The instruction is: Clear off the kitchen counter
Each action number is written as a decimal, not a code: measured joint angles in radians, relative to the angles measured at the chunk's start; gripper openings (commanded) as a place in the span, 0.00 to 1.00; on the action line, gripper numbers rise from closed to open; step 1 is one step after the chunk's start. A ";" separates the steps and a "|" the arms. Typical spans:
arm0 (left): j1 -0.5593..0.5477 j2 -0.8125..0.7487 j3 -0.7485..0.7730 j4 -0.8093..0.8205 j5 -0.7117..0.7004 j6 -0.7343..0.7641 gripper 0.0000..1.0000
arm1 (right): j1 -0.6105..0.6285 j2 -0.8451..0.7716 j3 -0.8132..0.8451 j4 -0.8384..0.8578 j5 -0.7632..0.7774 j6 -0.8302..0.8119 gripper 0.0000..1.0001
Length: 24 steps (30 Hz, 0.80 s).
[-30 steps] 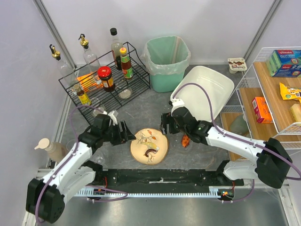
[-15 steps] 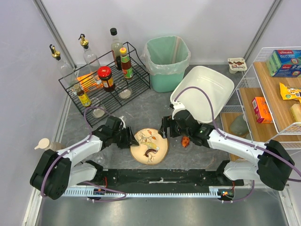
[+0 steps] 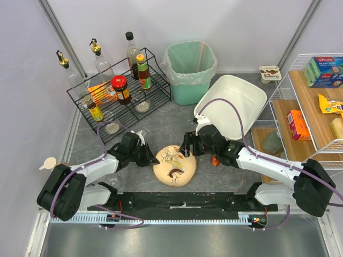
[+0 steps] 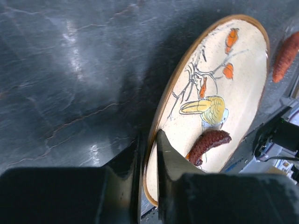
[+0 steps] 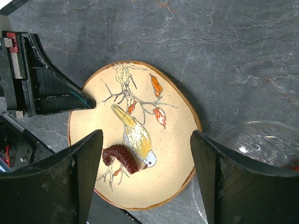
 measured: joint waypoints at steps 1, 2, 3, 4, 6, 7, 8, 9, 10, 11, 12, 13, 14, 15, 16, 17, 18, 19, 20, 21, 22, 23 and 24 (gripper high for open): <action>0.000 0.001 -0.001 0.009 0.009 0.001 0.05 | 0.000 0.000 0.000 0.002 0.000 0.001 0.82; -0.001 0.001 -0.001 0.014 0.014 0.001 0.02 | 0.000 0.000 0.000 0.002 -0.001 0.002 0.82; -0.002 0.000 -0.001 0.023 0.023 0.002 0.02 | 0.000 0.000 0.000 0.003 -0.002 0.005 0.82; -0.002 -0.002 0.000 0.032 0.032 0.002 0.01 | 0.000 0.000 -0.001 0.003 -0.004 0.006 0.82; -0.004 -0.014 0.000 0.037 0.036 0.004 0.02 | 0.000 0.000 -0.002 0.002 -0.005 0.009 0.82; -0.005 -0.021 0.000 0.034 0.036 0.007 0.02 | 0.000 0.000 -0.003 0.003 -0.006 0.010 0.82; -0.005 -0.031 0.004 0.021 0.034 0.011 0.02 | 0.000 0.000 -0.003 0.002 -0.007 0.010 0.82; -0.006 -0.043 0.015 -0.005 0.029 0.016 0.02 | 0.000 0.000 -0.003 0.003 -0.008 0.012 0.83; -0.006 -0.057 0.028 -0.033 0.023 0.022 0.02 | 0.000 0.000 -0.003 0.002 -0.008 0.013 0.83; -0.006 -0.075 0.044 -0.067 0.013 0.030 0.02 | 0.000 0.000 -0.003 0.002 -0.008 0.016 0.84; -0.008 -0.097 0.060 -0.100 0.000 0.037 0.02 | 0.000 0.000 -0.003 0.002 -0.008 0.017 0.84; -0.008 -0.124 0.072 -0.133 -0.018 0.043 0.02 | 0.000 0.000 -0.003 0.002 -0.008 0.019 0.85; -0.008 -0.148 0.080 -0.159 -0.032 0.047 0.02 | 0.000 0.000 -0.003 0.002 -0.008 0.022 0.85; -0.008 -0.180 0.090 -0.195 -0.055 0.054 0.02 | 0.000 0.000 -0.003 0.002 -0.008 0.025 0.86; -0.006 -0.202 0.097 -0.219 -0.067 0.058 0.02 | 0.000 0.000 -0.003 0.002 -0.007 0.029 0.87; -0.003 -0.223 0.106 -0.248 -0.079 0.064 0.02 | 0.000 0.000 -0.003 0.002 -0.005 0.034 0.87; -0.001 -0.237 0.119 -0.279 -0.086 0.068 0.01 | 0.000 -0.001 -0.004 0.002 0.000 0.041 0.87; 0.002 -0.242 0.129 -0.298 -0.089 0.071 0.02 | 0.000 -0.003 -0.006 0.003 0.004 0.047 0.87; 0.003 -0.244 0.140 -0.317 -0.092 0.074 0.02 | 0.000 -0.005 -0.009 0.004 0.009 0.053 0.87; 0.006 -0.245 0.149 -0.330 -0.092 0.076 0.02 | 0.000 -0.009 -0.014 0.004 0.015 0.060 0.87; 0.009 -0.245 0.159 -0.344 -0.088 0.076 0.02 | 0.000 -0.014 -0.019 0.004 0.021 0.069 0.87; 0.012 -0.246 0.163 -0.351 -0.084 0.076 0.02 | 0.000 -0.019 -0.025 0.004 0.024 0.077 0.87; 0.016 -0.248 0.169 -0.359 -0.078 0.077 0.02 | 0.000 -0.027 -0.033 0.008 0.028 0.088 0.87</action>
